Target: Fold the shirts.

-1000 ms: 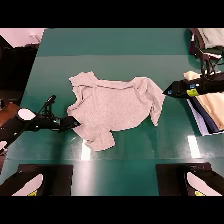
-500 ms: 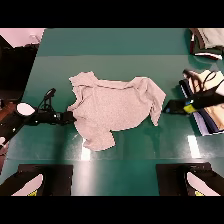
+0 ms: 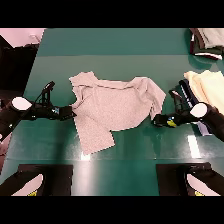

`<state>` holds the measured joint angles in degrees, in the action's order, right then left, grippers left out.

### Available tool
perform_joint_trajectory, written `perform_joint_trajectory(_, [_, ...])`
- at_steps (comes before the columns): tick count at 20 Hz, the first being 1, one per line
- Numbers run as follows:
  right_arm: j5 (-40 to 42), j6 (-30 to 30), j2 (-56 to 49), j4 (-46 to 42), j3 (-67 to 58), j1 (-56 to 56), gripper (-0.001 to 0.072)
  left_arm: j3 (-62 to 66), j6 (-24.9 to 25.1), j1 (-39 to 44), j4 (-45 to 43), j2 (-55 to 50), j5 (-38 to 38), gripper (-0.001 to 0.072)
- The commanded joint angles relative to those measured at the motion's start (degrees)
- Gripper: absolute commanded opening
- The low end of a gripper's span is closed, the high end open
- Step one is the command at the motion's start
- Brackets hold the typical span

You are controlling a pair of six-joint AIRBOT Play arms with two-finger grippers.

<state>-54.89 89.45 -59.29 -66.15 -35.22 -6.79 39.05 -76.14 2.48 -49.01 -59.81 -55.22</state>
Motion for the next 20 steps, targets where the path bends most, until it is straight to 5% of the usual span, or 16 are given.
perform_joint_trajectory(1, [4.1,1.0,-3.9,0.2,-0.1,-1.2,0.0439,0.2,0.1,0.0,0.0,0.0,-0.7,0.0022])
perform_joint_trajectory(3, [3.7,1.0,-5.5,0.0,-1.3,-1.2,0.0408,0.2,0.1,0.0,0.0,0.0,-1.2,0.0022])
perform_joint_trajectory(4, [3.3,1.0,-5.7,0.0,-1.7,-1.2,0.0234,0.2,0.1,0.0,0.0,0.0,-1.5,0.0022])
perform_joint_trajectory(6, [1.8,1.0,-4.9,-0.2,-1.7,-1.2,0.0021,0.2,0.2,0.0,-0.1,0.1,-1.7,0.0021])
perform_joint_trajectory(12, [-7.2,1.0,8.1,-0.9,-5.7,4.0,0.0021,16.0,1.7,-6.3,-3.3,0.1,-14.1,0.0021])
perform_joint_trajectory(20, [-8.5,-1.0,19.0,7.2,-38.0,26.2,0.002,65.5,1.0,-13.7,-3.1,0.1,-21.6,0.0021])
